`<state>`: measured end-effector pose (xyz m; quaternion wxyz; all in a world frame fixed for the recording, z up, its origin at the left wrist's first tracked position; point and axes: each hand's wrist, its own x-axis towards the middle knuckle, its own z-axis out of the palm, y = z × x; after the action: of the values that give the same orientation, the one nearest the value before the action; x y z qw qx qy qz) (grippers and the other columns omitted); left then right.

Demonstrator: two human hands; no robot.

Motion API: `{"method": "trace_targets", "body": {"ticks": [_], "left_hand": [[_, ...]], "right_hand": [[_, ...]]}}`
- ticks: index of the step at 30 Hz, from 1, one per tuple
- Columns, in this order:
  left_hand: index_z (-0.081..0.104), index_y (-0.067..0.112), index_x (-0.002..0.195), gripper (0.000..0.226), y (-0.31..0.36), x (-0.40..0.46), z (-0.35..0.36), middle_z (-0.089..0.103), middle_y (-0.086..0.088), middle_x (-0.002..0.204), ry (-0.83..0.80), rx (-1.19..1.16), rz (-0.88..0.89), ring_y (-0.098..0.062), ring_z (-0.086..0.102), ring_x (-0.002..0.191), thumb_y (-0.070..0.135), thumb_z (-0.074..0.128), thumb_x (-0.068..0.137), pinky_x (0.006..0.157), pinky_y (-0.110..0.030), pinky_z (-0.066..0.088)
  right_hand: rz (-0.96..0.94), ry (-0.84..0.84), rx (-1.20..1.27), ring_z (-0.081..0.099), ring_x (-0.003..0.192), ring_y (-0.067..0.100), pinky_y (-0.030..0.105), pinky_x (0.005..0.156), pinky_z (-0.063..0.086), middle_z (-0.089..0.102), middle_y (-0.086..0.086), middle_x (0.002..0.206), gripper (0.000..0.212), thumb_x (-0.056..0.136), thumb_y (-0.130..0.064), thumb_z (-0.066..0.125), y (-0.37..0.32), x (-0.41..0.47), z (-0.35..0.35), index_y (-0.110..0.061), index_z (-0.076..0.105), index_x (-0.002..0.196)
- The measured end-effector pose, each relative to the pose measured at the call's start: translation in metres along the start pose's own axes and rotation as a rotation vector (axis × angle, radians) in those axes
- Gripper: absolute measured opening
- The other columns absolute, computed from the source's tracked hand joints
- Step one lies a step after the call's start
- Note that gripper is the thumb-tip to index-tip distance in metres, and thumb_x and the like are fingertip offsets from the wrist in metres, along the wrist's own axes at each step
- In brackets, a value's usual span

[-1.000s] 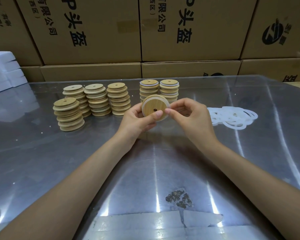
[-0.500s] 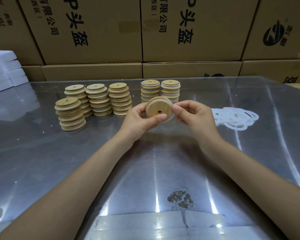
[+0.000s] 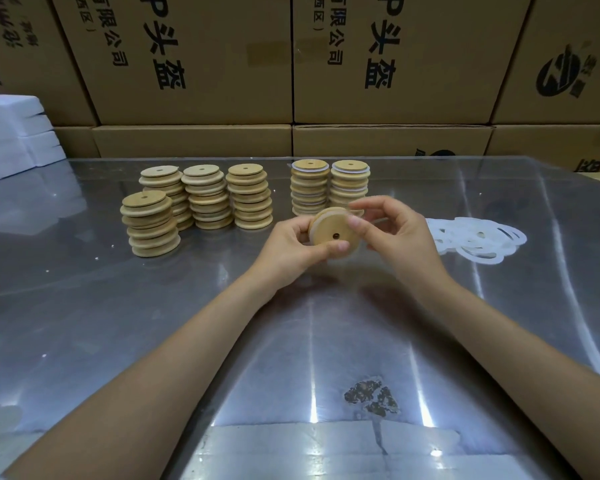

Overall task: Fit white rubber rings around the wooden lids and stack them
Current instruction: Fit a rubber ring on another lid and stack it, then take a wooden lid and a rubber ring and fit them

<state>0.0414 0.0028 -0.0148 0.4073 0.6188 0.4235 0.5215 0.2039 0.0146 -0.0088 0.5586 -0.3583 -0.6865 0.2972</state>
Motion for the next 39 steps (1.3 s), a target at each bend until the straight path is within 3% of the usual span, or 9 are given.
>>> {"method": "trace_targets", "body": {"ticks": [5, 9, 12, 16, 20, 24, 27, 32, 39], "left_hand": [[0.058, 0.011, 0.124, 0.044, 0.002, -0.001, -0.002, 0.068, -0.007, 0.097, -0.047, -0.052, -0.097, -0.008, 0.066, 0.08, 0.009, 0.071, 0.082, 0.061, -0.02, 0.055], [0.051, 0.015, 0.133, 0.048, 0.0, 0.002, -0.002, 0.069, -0.008, 0.109, -0.033, -0.046, -0.159, -0.013, 0.066, 0.09, 0.022, 0.065, 0.088, 0.075, -0.03, 0.057], [0.049, 0.012, 0.134, 0.048, -0.002, 0.005, -0.002, 0.069, -0.008, 0.108, -0.028, -0.099, -0.179, -0.013, 0.067, 0.09, 0.023, 0.063, 0.089, 0.075, -0.029, 0.058], [0.042, 0.013, 0.139, 0.053, -0.006, 0.008, 0.001, 0.067, 0.006, 0.103, -0.006, -0.006, -0.197, -0.004, 0.065, 0.082, 0.03, 0.058, 0.092, 0.066, -0.019, 0.055], [0.045, 0.016, 0.137, 0.054, -0.005, 0.009, -0.013, 0.058, 0.005, 0.127, 0.146, 0.512, 0.022, -0.007, 0.062, 0.094, 0.035, 0.062, 0.089, 0.074, -0.013, 0.047], [0.05, 0.011, 0.131, 0.05, 0.003, 0.009, -0.052, 0.051, -0.008, 0.132, 0.469, 1.0, 0.204, -0.023, 0.046, 0.123, 0.027, 0.065, 0.087, 0.1, -0.028, 0.033], [0.045, 0.01, 0.135, 0.056, 0.007, 0.007, -0.083, 0.038, -0.013, 0.145, 0.717, 1.224, 0.091, -0.031, 0.028, 0.137, 0.031, 0.064, 0.086, 0.112, -0.046, 0.022], [0.034, 0.009, 0.143, 0.067, 0.002, -0.004, -0.116, 0.017, -0.016, 0.156, 0.824, 1.209, -0.201, -0.036, 0.004, 0.145, 0.036, 0.062, 0.088, 0.116, -0.055, 0.006], [0.05, 0.005, 0.13, 0.049, -0.005, -0.006, -0.126, 0.042, -0.02, 0.14, 0.837, 1.163, -0.182, -0.038, 0.026, 0.138, 0.023, 0.066, 0.087, 0.114, -0.053, 0.023]], "right_hand": [[0.035, -0.123, -0.158, 0.06, 0.097, 0.011, 0.022, 0.086, 0.049, 0.062, 0.0, 0.116, 0.03, 0.084, -0.025, 0.07, 0.01, 0.002, -0.004, -0.025, 0.061, 0.113], [0.112, -0.228, -0.152, 0.06, 0.097, 0.012, 0.02, 0.083, 0.048, 0.064, -0.012, 0.111, 0.053, 0.068, -0.055, 0.069, 0.015, 0.0, -0.004, -0.032, 0.06, 0.115], [0.036, -0.268, -0.299, 0.056, 0.102, 0.006, 0.02, 0.085, 0.046, 0.06, -0.012, 0.117, 0.069, 0.066, -0.046, 0.08, 0.019, -0.002, 0.0, -0.027, 0.052, 0.127], [-0.002, -0.18, -0.415, 0.054, 0.091, -0.008, 0.014, 0.078, 0.042, 0.061, -0.023, 0.1, 0.053, 0.068, -0.048, 0.077, 0.025, 0.0, -0.002, -0.03, 0.057, 0.114], [0.158, -0.046, -0.643, 0.056, 0.107, 0.016, 0.034, 0.085, 0.047, 0.064, -0.006, 0.112, 0.057, 0.072, -0.052, 0.071, 0.037, 0.009, -0.015, -0.024, 0.055, 0.118], [0.239, -0.077, -0.913, 0.049, 0.117, 0.031, 0.04, 0.085, 0.043, 0.06, 0.011, 0.123, 0.053, 0.088, -0.047, 0.057, 0.044, 0.016, -0.016, -0.01, 0.049, 0.126], [0.139, -0.052, -1.015, 0.04, 0.121, 0.029, 0.039, 0.085, 0.04, 0.05, 0.009, 0.13, 0.042, 0.093, -0.035, 0.054, 0.045, 0.019, -0.014, -0.012, 0.05, 0.128], [0.105, -0.032, -1.162, 0.045, 0.106, 0.028, 0.034, 0.067, 0.033, 0.053, 0.008, 0.116, 0.026, 0.095, -0.02, 0.048, 0.05, 0.029, -0.017, -0.013, 0.057, 0.118], [0.221, -0.066, -1.204, 0.04, 0.12, 0.028, 0.041, 0.092, 0.034, 0.051, 0.005, 0.136, 0.038, 0.099, -0.032, 0.037, 0.059, 0.038, -0.017, -0.016, 0.05, 0.131]]}}
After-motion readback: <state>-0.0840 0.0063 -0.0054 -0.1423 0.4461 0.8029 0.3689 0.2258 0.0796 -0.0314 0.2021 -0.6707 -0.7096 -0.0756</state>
